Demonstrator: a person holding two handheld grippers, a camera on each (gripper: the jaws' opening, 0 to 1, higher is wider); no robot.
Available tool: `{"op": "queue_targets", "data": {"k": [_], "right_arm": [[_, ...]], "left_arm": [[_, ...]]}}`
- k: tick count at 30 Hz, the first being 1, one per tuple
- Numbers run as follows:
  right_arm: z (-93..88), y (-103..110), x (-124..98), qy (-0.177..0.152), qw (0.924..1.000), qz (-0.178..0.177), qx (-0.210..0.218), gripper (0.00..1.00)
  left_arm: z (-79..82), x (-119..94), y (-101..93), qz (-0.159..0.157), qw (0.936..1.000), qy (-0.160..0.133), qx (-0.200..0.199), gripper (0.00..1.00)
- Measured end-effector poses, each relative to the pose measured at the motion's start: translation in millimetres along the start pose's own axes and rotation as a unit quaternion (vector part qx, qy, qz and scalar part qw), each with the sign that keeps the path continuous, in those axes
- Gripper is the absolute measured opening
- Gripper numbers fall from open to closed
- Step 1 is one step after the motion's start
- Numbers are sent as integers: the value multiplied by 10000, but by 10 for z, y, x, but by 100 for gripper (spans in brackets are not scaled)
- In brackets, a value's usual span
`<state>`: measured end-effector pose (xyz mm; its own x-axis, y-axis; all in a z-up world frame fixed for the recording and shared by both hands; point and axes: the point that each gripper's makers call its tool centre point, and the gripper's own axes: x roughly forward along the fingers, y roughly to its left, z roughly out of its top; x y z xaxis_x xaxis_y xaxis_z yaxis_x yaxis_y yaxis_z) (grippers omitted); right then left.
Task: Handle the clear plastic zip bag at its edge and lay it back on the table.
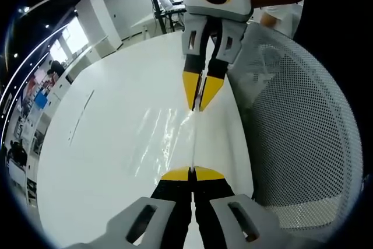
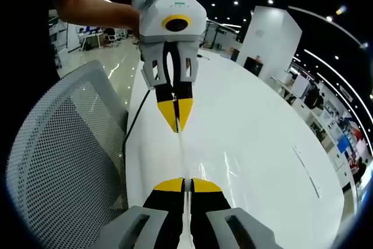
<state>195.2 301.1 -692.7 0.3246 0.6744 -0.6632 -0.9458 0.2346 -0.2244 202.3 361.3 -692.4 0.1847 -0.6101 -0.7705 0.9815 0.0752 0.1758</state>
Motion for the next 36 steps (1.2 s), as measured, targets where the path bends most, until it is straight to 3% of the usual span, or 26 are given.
{"op": "queue_targets", "data": {"k": [36], "right_arm": [[-32, -23, 2, 22, 10000, -16, 18, 0]], "left_arm": [[-61, -10, 28, 68, 9999, -21, -80, 0]]}}
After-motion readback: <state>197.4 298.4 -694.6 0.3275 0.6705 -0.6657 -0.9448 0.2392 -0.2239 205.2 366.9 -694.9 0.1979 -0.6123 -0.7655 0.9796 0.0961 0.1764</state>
